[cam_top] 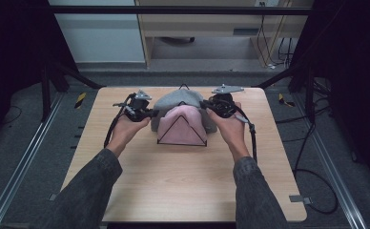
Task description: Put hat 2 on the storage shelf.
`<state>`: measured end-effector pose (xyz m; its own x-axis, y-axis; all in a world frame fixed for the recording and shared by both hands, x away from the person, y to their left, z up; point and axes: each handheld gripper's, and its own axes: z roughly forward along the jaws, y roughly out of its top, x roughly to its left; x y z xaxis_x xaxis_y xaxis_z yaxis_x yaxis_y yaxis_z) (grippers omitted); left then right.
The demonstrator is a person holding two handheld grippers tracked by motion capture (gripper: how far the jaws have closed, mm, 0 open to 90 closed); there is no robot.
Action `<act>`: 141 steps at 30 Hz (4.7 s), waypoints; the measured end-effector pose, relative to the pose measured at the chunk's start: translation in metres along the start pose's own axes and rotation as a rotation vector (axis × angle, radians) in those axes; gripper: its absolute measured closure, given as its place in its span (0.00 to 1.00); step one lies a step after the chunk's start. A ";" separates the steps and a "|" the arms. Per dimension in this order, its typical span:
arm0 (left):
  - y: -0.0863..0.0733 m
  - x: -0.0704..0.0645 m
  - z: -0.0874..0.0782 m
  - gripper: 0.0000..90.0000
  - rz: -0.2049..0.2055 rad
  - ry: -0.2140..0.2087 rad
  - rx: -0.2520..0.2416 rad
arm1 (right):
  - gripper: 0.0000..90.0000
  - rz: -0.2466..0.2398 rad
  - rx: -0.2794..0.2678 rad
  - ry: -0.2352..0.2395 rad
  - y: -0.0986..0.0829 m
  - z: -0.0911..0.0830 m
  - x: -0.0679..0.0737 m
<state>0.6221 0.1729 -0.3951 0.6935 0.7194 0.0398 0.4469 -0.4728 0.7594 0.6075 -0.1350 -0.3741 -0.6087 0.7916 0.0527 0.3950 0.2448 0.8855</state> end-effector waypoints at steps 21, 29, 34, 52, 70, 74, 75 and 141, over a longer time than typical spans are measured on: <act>-0.016 0.000 0.009 0.89 -0.034 0.000 0.006 | 0.84 -0.014 0.048 0.016 -0.007 0.002 0.001; -0.013 -0.002 -0.002 0.69 -0.043 0.039 -0.045 | 0.73 0.003 0.049 -0.005 -0.010 -0.004 0.001; -0.010 -0.003 -0.016 0.59 -0.043 0.056 -0.068 | 0.67 0.011 0.043 -0.023 -0.008 -0.014 0.003; 0.005 -0.022 -0.050 0.33 0.017 0.068 -0.081 | 0.53 0.009 -0.027 -0.052 0.005 -0.047 0.008; -0.010 -0.042 -0.086 0.09 0.013 0.018 -0.089 | 0.10 0.006 -0.041 -0.051 0.008 -0.087 0.032; -0.023 -0.047 -0.094 0.08 0.025 0.003 -0.071 | 0.09 -0.023 -0.023 -0.051 0.001 -0.100 0.036; -0.027 -0.049 -0.095 0.08 0.029 -0.002 -0.065 | 0.09 -0.031 -0.019 -0.054 -0.001 -0.103 0.037; -0.177 -0.024 -0.045 0.00 -0.030 0.000 0.168 | 0.04 0.001 0.304 -0.100 -0.181 -0.051 0.033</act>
<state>0.5012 0.2619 -0.5013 0.6785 0.7344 0.0188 0.5555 -0.5296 0.6410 0.4809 -0.1813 -0.5091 -0.5434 0.8395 -0.0055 0.5926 0.3882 0.7058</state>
